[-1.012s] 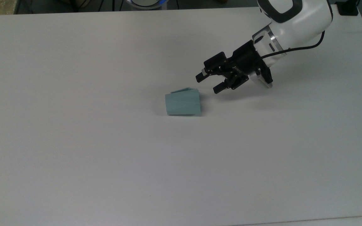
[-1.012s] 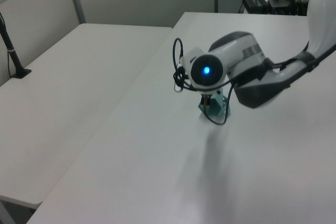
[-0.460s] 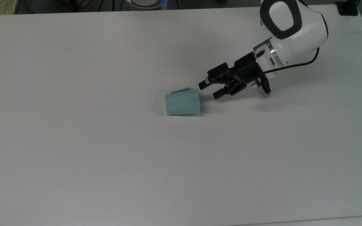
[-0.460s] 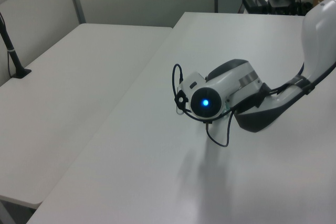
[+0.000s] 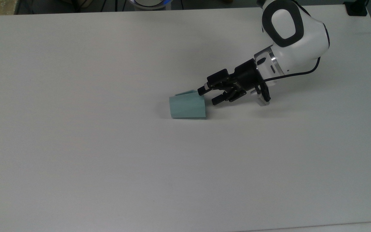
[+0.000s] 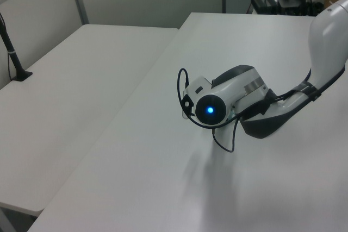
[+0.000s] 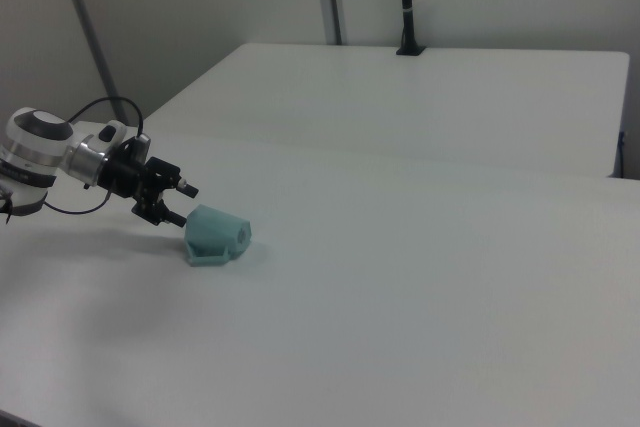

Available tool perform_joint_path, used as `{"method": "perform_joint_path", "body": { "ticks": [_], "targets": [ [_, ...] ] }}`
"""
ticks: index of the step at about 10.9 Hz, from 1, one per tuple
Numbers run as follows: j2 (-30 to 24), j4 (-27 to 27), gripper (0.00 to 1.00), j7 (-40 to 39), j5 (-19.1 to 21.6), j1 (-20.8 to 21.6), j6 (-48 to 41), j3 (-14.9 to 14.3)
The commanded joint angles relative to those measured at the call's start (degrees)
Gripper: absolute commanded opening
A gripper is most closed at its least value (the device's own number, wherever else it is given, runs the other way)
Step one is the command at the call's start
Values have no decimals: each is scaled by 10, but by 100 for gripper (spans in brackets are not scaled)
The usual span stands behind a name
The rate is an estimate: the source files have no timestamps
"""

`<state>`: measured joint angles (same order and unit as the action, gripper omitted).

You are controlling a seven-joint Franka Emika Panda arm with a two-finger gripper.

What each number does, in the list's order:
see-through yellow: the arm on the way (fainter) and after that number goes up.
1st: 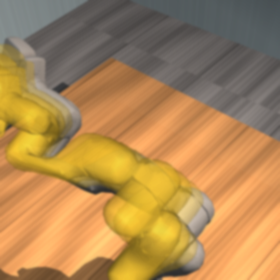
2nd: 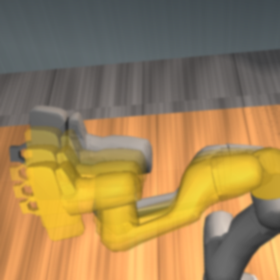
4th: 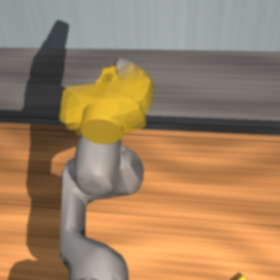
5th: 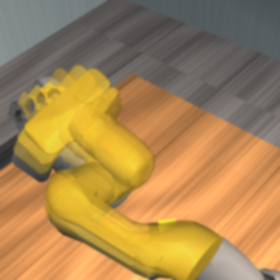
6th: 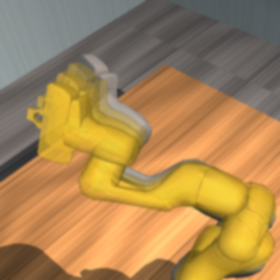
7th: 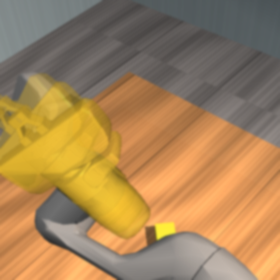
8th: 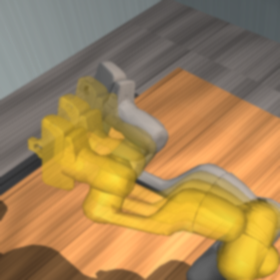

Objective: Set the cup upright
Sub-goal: 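Lower the gripper onto the cup's rim and close on it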

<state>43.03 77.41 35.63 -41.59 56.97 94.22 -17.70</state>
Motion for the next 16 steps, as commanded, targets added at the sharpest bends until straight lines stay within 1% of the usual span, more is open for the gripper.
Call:
{"method": "perform_joint_path", "body": {
  "ticks": [1,3,4,5,7,8,9,14,16],
  "targets": [
    [0,27,91,7,-21,-3,5,-12],
    [0,34,91,8,-21,-4,3,-11],
    [0,40,83,8,-21,-3,3,-11],
    [0,40,68,8,-21,-3,3,-12],
    [0,41,21,7,-21,-4,5,-12],
    [0,41,5,7,-22,-5,8,-12],
    [0,42,0,7,-22,-5,10,-12],
    [-2,47,0,1,-19,-7,5,-12],
    [-36,46,0,1,-15,-8,0,-12]
  ]
}}
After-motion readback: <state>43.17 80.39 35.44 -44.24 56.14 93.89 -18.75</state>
